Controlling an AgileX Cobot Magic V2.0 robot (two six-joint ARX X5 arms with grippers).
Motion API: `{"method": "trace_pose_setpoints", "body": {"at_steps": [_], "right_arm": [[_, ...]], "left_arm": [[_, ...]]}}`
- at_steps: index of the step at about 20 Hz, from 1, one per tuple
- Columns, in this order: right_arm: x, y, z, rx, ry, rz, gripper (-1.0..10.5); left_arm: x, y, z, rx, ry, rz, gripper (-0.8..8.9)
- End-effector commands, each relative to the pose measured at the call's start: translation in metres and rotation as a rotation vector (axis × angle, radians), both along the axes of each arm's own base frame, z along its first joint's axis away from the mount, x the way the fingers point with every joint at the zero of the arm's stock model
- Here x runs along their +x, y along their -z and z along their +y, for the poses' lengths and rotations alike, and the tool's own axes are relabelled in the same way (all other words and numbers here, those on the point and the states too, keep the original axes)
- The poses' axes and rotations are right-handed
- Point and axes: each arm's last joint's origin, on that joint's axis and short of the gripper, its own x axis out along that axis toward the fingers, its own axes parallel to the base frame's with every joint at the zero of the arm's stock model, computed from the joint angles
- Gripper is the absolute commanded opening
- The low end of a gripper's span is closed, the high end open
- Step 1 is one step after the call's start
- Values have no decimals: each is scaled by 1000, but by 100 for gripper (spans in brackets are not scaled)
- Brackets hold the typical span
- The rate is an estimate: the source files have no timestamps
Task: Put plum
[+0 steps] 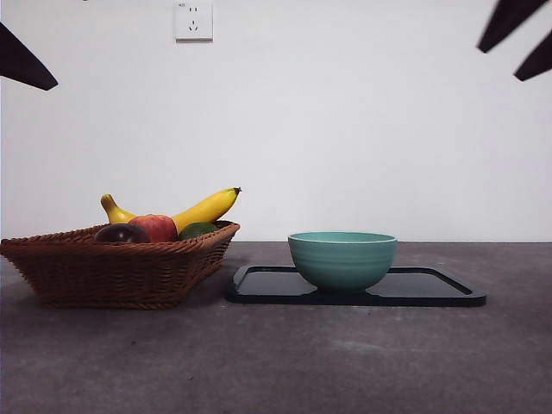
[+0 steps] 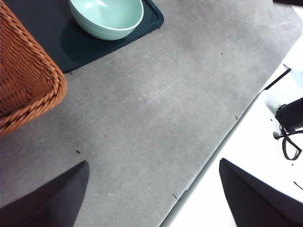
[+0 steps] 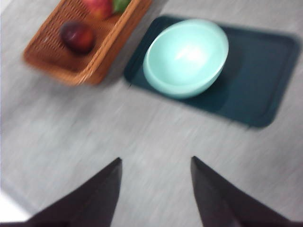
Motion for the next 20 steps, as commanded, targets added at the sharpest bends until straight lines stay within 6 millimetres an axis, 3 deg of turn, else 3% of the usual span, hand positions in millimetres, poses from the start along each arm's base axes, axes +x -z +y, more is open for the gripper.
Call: {"method": "trace_pose_setpoints", "body": {"at_steps": [1, 5, 10, 14, 20], "right_arm": [[28, -14, 7, -20, 29, 2, 246], [82, -20, 18, -61, 49, 52, 274], [145, -2, 30, -102, 64, 144, 274], [177, 25, 40, -132, 56, 213, 274], [203, 70, 50, -159, 48, 294, 273]], "left_arm": [[1, -7, -1, -7, 20, -41, 436], [2, -7, -1, -6, 22, -43, 436], [2, -7, -1, -6, 22, -44, 436], [2, -7, -1, -6, 22, -43, 436], [2, -7, -1, -6, 22, -43, 436]]}}
